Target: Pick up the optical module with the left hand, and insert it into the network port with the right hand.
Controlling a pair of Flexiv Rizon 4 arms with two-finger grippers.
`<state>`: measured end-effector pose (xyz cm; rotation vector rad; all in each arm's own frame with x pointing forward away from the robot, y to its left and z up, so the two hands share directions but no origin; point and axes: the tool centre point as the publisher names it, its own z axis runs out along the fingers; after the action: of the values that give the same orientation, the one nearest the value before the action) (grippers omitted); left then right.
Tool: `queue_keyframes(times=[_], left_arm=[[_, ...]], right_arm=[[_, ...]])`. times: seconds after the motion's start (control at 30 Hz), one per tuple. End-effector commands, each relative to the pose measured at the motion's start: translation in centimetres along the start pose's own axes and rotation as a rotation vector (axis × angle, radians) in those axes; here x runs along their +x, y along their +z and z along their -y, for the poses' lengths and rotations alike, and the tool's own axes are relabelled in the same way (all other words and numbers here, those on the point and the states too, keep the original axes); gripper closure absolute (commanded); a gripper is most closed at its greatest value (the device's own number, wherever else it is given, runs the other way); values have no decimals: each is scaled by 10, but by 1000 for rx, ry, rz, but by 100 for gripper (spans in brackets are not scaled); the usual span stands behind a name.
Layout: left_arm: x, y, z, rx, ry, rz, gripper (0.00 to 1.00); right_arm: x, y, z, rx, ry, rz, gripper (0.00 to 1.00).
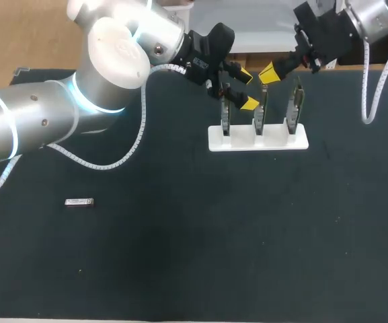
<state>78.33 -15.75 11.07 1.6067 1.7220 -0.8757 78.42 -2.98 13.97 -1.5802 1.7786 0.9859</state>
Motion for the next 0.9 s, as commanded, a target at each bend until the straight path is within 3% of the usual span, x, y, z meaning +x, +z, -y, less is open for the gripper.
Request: queue_keyframes(times=[0.03,0.23,0.63,0.9], left_arm=[[-1,-1,1,-1,-2,-5,0],[-1,-1,1,-1,-2,-5,0],[-1,-1,1,-1,-2,-5,0],[-1,-1,1,-1,-2,-5,0]], right_arm=[[9,6,3,-1,7,0,100],[6,3,2,8,4,16,100],[-25,-26,-7,43,-55,116,100],[-19,-55,-9,83,-57,142,100]])
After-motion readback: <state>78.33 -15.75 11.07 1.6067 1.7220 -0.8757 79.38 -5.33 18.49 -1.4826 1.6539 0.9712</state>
